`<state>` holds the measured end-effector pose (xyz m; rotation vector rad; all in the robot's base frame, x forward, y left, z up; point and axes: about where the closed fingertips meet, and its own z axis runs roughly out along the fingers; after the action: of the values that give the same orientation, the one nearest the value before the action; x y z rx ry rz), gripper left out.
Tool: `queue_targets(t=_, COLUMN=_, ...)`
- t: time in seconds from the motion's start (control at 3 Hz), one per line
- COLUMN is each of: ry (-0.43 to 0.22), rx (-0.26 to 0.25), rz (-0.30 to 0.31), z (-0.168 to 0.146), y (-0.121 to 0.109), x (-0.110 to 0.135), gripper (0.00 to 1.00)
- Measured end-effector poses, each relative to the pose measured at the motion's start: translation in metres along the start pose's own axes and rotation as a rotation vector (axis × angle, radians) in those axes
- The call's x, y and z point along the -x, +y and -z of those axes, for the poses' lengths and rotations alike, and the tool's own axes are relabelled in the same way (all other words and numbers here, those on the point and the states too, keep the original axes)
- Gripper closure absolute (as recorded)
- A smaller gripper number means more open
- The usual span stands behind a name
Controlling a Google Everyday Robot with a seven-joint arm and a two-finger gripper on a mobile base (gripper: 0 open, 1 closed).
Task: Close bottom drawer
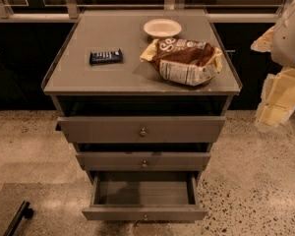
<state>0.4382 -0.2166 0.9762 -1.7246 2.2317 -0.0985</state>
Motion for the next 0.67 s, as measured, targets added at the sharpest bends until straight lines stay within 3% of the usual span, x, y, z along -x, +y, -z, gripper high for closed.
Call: queue_targets(t=0.67, ry=0.000, rx=-0.019, rz=0.018, z=0.0026, y=0.0011, x=0.0019, gripper=0.00)
